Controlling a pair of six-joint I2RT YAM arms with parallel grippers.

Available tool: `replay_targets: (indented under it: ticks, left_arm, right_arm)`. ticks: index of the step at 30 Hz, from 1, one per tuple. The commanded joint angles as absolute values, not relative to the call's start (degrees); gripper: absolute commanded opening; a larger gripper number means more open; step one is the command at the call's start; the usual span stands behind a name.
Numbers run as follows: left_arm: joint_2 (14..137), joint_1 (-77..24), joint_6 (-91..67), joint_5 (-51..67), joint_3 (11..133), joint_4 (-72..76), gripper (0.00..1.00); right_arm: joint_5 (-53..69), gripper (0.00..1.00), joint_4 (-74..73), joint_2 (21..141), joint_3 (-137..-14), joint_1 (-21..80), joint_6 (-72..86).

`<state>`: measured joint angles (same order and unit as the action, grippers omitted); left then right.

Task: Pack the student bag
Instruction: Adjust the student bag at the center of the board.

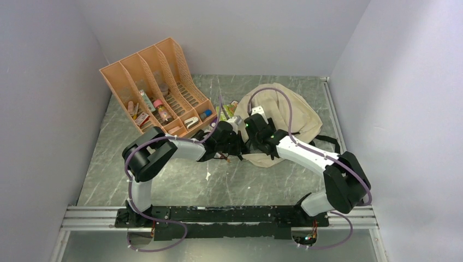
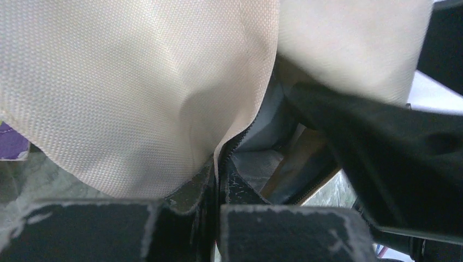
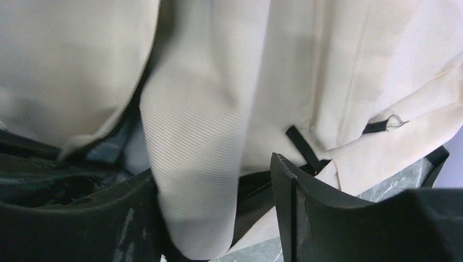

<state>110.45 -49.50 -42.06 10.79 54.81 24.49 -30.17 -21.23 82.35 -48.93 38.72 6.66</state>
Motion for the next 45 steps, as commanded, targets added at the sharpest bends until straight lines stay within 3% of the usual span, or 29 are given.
replay_targets:
  ticks: [1, 4, 9, 13, 22, 32, 45]
  left_arm:
    - [110.5, -48.6, -42.2, 13.4, 53.8, 25.9, 0.05]
    - [110.4, -48.3, -42.2, 14.0, 53.7, 25.9, 0.05]
    - [109.9, -47.9, -41.7, 14.1, 53.7, 25.2, 0.05]
    - [109.6, -47.5, -41.6, 14.4, 53.3, 25.1, 0.05]
    - [109.1, -47.1, -41.8, 14.6, 53.3, 24.3, 0.05]
    - [106.7, -47.1, -41.5, 14.4, 54.6, 21.8, 0.05]
    - [104.7, -47.2, -39.5, 17.2, 56.2, 19.1, 0.05]
  right_arm:
    - [-34.3, 0.58, -21.1, 81.4, -54.9, 38.9, 6.4]
    - [-33.3, 0.47, -21.3, 82.0, -57.6, 38.3, 5.6]
    - [-33.9, 0.12, -21.9, 84.6, -61.0, 37.0, 5.3]
    - [-36.6, 0.02, -23.0, 86.6, -63.0, 35.9, 5.0]
    - [-36.5, 0.00, -20.0, 86.9, -70.0, 26.2, 3.8]
    - [-19.8, 0.00, -19.8, 90.7, -78.9, 13.4, 0.4]
    - [-12.0, 0.00, -15.8, 107.3, -83.3, 0.5, 2.1]
